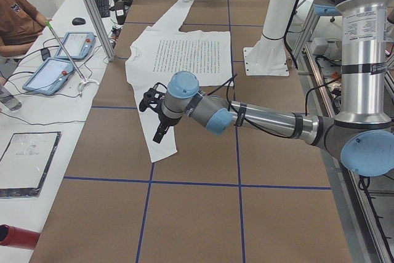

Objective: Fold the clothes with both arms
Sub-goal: 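Move the right gripper to the nearest sleeve cuff and grasp it, then carry the grasped sleeve across the shirt chest toward the collar with the right gripper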

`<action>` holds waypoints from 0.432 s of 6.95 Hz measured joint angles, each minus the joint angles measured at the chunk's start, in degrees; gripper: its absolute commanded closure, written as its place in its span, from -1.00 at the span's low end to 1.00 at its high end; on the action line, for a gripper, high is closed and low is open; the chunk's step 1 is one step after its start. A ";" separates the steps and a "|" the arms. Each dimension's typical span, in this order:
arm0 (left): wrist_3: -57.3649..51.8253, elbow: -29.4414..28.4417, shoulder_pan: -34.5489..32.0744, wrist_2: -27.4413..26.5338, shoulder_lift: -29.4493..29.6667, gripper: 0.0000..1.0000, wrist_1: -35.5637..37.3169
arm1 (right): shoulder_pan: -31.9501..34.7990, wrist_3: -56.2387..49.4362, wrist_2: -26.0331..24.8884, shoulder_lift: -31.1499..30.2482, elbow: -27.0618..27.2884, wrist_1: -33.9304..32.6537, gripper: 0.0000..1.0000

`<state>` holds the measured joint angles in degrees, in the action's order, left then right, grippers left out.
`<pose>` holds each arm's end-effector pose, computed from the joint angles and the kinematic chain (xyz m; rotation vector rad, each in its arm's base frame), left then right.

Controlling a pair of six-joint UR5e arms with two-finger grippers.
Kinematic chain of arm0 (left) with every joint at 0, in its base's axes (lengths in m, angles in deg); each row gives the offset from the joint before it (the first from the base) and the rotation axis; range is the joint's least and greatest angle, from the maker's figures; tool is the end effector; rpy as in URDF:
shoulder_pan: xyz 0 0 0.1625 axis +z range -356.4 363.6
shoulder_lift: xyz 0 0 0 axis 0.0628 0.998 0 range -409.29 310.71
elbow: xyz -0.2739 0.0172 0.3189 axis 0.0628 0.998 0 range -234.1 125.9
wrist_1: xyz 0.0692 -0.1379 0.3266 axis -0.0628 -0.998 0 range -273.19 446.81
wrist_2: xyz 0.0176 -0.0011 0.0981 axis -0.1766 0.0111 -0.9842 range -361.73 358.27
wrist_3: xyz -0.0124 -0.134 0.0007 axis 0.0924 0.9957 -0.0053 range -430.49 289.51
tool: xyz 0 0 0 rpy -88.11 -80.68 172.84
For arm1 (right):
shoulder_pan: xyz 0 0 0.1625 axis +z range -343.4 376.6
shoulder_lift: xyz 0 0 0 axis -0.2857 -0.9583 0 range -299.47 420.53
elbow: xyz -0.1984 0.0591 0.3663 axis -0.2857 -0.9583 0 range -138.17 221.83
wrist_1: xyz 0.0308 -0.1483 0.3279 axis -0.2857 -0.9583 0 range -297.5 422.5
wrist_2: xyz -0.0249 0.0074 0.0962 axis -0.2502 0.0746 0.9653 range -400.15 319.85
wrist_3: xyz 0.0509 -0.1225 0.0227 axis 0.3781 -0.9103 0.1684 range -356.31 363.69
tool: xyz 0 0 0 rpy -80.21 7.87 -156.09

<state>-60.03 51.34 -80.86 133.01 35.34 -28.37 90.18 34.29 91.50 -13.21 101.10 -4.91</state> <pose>0.0029 -0.4294 0.5433 0.4716 0.8282 0.1606 -0.1150 -0.5455 0.7358 -0.1655 -0.7205 0.1846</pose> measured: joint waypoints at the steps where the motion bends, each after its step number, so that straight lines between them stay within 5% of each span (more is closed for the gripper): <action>1: 0.00 0.03 0.00 0.01 -0.02 -1.00 0.02 | 0.69 0.03 1.14 0.00 0.95 -0.14 1.00; 3: 0.00 -0.01 0.11 0.07 -0.01 -1.00 0.05 | 1.76 1.75 3.97 -0.55 7.23 -0.81 1.00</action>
<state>-60.03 51.32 -80.75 133.08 35.33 -28.31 91.94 36.04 95.47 -13.76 108.33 -5.72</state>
